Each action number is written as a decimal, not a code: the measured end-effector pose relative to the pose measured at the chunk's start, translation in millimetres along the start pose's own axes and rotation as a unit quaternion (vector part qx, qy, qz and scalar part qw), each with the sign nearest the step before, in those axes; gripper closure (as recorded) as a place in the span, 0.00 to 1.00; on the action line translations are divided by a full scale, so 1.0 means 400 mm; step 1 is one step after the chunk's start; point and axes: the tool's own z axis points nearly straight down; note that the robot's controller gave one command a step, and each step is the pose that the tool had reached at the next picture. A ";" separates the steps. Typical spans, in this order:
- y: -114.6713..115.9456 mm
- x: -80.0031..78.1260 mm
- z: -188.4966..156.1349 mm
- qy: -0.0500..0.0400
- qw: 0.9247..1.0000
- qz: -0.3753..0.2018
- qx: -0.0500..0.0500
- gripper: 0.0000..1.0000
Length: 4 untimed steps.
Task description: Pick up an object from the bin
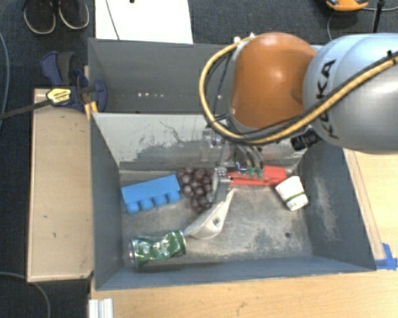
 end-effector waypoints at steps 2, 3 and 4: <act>-0.019 0.047 0.037 -0.006 0.997 -0.078 -0.001 0.00; -0.035 0.077 0.083 -0.004 0.991 -0.136 0.000 0.00; -0.073 0.082 0.132 -0.006 0.985 -0.172 0.000 0.00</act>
Offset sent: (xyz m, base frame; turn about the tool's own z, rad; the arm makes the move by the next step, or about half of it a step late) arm -0.0530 -0.0216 -0.0506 -0.3807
